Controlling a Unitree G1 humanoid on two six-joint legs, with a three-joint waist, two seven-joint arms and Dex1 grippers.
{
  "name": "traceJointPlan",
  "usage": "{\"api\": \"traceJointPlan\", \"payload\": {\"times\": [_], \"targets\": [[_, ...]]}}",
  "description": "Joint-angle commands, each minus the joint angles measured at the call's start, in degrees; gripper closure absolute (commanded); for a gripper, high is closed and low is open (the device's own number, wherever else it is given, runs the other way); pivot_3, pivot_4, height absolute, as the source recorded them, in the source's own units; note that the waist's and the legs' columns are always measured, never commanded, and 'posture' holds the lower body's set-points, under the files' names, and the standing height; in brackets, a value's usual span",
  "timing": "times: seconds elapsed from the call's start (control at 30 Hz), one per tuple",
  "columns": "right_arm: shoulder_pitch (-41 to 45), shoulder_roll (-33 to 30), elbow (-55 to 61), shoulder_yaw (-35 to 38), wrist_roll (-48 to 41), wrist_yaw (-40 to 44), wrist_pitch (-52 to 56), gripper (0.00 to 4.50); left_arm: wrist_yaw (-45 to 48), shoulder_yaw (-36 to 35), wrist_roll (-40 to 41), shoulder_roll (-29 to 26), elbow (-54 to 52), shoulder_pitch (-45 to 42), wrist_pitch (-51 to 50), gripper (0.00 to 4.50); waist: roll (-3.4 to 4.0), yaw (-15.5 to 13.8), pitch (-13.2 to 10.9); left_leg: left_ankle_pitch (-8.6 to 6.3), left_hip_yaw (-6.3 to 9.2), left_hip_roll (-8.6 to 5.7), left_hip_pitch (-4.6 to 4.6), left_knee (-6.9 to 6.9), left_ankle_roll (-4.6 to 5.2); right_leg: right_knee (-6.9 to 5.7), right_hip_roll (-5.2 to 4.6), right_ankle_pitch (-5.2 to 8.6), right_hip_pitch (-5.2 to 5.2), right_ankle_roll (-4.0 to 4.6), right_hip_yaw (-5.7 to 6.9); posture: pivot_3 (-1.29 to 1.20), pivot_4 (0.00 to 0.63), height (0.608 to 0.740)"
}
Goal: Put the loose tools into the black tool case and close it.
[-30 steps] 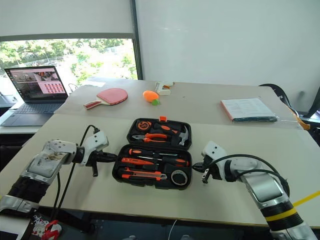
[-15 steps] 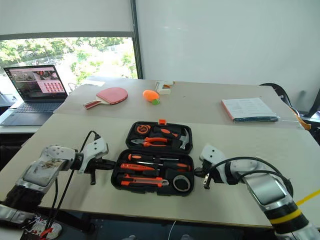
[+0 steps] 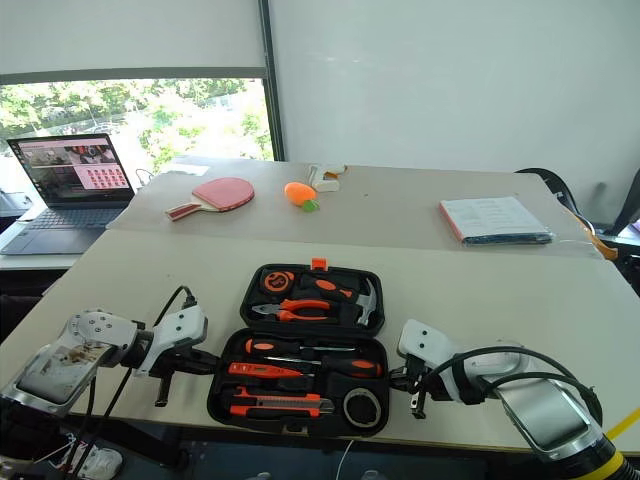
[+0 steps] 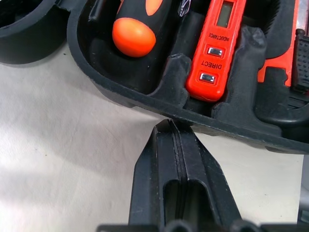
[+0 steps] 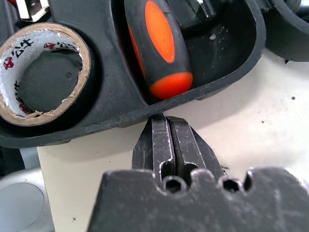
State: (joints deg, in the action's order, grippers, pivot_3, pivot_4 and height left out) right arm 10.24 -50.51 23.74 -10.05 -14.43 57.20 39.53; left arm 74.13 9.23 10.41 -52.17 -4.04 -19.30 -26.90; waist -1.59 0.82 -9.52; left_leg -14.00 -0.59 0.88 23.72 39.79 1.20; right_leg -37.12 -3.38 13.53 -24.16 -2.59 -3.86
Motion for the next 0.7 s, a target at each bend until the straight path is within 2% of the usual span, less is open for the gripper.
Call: {"api": "traceJointPlan", "payload": {"times": [0.03, 0.07, 0.1, 0.2, 0.33, 0.4, 0.57, 0.7], "targets": [[-0.43, -0.99, 1.77, 5.07, -2.29, -1.05, 1.98, 3.79, -1.97, -1.52, 0.25, -0.46, 3.35, -1.35, -3.57, 3.16, 0.00, -0.06, 0.00, 0.01, -0.05, -0.01, 0.00, 0.02, -0.01, -0.03, 0.00, 0.00, 0.00, 0.00, 0.00, 0.00, 0.150, 0.737], [-0.77, -1.47, 1.93, 6.03, -2.84, -0.86, 2.30, 3.57, -2.08, -2.06, 0.52, -0.87, 3.78, -1.33, -3.93, 2.93, 0.00, -0.05, 0.00, 0.02, -0.07, -0.01, 0.00, 0.02, -0.02, -0.03, 0.00, -0.01, 0.00, 0.00, 0.00, 0.00, 0.150, 0.737], [-1.33, -2.20, 2.24, 7.29, -3.49, -0.32, 2.50, 3.12, -2.26, -2.68, 0.61, -1.42, 4.47, -1.25, -4.13, 2.51, 0.00, -0.04, 0.00, 0.02, -0.10, 0.00, -0.01, 0.03, -0.03, -0.04, 0.00, -0.01, 0.00, 0.00, 0.00, 0.00, 0.150, 0.737], [-2.55, -6.39, 0.25, 14.97, -6.55, 2.65, 3.13, 2.15, -1.71, -7.11, 3.38, -3.50, 8.90, -2.83, -7.60, 1.60, 0.00, -0.03, 0.00, 0.02, -0.11, 0.01, -0.03, 0.02, -0.03, -0.05, 0.01, -0.01, -0.01, 0.01, 0.00, 0.00, 0.150, 0.737], [2.58, -6.94, -6.36, 19.86, -11.41, 2.52, 8.18, 0.74, -6.61, -9.58, 4.56, -2.84, 15.23, -12.07, -16.79, 0.14, -0.10, 0.16, -0.04, 0.03, -0.10, 0.09, -0.06, 0.02, -0.02, -0.04, 0.10, -0.03, -0.01, 0.05, 0.00, 0.00, 0.150, 0.737], [5.79, -5.93, -8.60, 19.57, -13.15, 1.74, 11.31, 0.09, -8.82, -9.52, 5.29, -1.37, 17.93, -17.00, -24.15, 0.00, -0.12, 0.14, -0.05, 0.05, -0.13, 0.07, -0.05, 0.04, -0.04, -0.05, 0.11, -0.04, 0.00, 0.05, 0.00, 0.00, 0.150, 0.737], [15.41, -0.62, -14.65, 16.66, -17.04, -1.77, 22.10, 0.04, -12.80, -7.38, 9.01, 3.71, 20.57, -26.41, -45.32, 0.00, -0.13, 0.16, -0.05, 0.04, -0.14, 0.00, 0.05, 0.02, -0.02, -0.04, 0.07, -0.02, -0.05, 0.01, 0.00, 0.00, 0.150, 0.737], [23.36, 5.06, -21.16, 15.81, -16.64, -8.04, 28.22, 0.04, -16.62, -5.56, 9.54, 6.89, 19.66, -28.33, -51.36, 0.00, -0.13, 0.39, -0.05, 0.03, 0.03, -0.02, 0.15, -0.01, -0.02, -0.05, 0.04, -0.03, -0.16, 0.01, -0.01, 0.00, 0.150, 0.737]]}}
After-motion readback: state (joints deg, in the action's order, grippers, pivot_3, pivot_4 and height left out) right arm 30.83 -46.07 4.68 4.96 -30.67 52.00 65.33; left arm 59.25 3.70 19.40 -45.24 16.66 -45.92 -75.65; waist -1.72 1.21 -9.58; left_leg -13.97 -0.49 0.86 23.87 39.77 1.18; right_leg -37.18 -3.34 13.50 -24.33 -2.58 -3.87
